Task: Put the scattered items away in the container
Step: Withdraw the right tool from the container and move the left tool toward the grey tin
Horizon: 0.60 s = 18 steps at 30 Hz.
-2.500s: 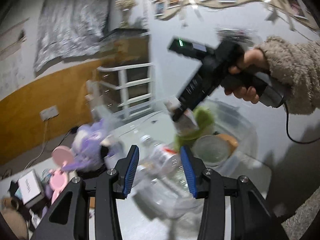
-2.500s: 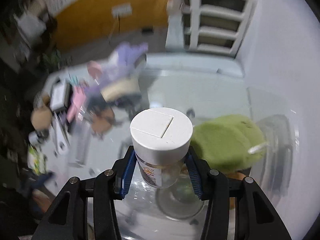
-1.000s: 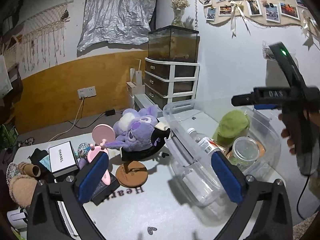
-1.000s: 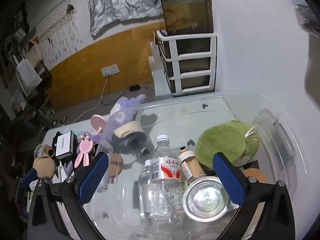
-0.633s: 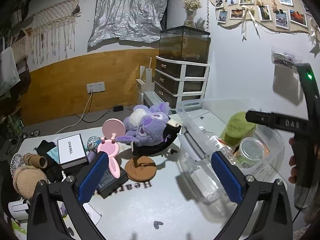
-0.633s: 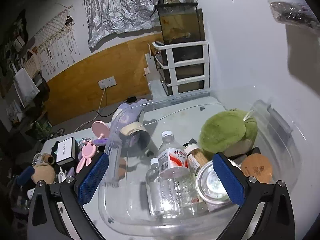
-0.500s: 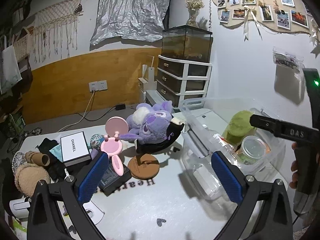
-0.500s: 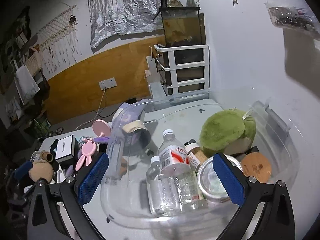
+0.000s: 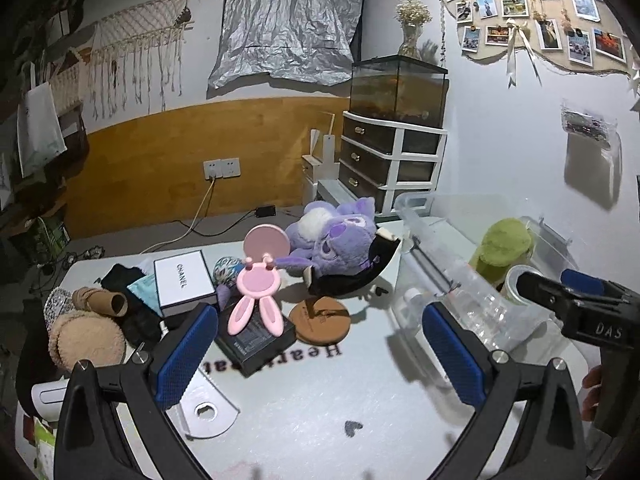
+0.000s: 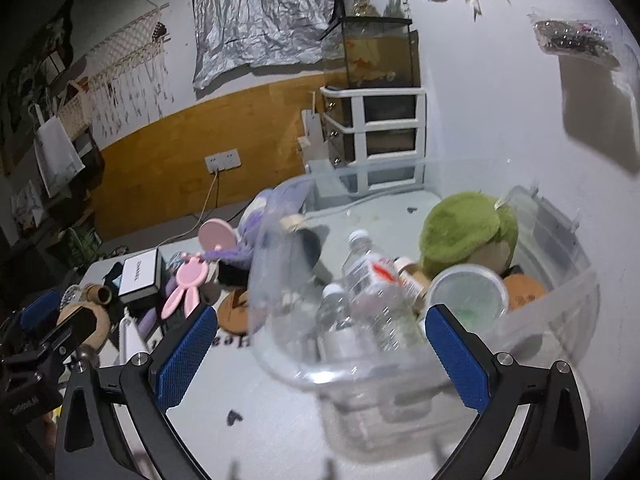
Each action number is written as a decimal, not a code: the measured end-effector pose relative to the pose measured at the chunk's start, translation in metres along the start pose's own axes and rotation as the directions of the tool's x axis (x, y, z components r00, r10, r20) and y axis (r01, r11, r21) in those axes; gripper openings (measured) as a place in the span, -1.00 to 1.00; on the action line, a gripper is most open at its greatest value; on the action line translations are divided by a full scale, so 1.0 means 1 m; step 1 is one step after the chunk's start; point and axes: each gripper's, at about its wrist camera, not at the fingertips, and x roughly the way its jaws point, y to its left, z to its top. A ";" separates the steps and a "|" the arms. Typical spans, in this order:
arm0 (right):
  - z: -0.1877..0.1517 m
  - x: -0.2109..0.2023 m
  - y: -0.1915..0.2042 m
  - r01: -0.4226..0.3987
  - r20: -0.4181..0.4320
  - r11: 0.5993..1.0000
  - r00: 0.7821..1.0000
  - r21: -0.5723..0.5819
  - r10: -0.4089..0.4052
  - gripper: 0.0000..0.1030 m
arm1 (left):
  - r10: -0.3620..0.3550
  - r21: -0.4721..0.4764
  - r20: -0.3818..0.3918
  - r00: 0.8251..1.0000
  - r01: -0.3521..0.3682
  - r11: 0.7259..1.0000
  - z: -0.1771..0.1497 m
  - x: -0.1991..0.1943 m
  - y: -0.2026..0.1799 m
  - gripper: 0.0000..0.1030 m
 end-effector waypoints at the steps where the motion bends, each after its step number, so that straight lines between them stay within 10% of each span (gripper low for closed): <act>1: -0.002 0.000 0.003 -0.010 -0.011 1.000 1.000 0.002 0.010 1.00 | -0.005 -0.004 -0.004 1.000 0.005 1.000 -0.002 -0.002 0.005 1.00; 18: -0.034 -0.004 0.066 -0.108 -0.101 0.994 0.989 -0.007 0.107 1.00 | 0.103 -0.107 -0.100 0.990 -0.114 0.988 -0.036 -0.013 0.087 0.97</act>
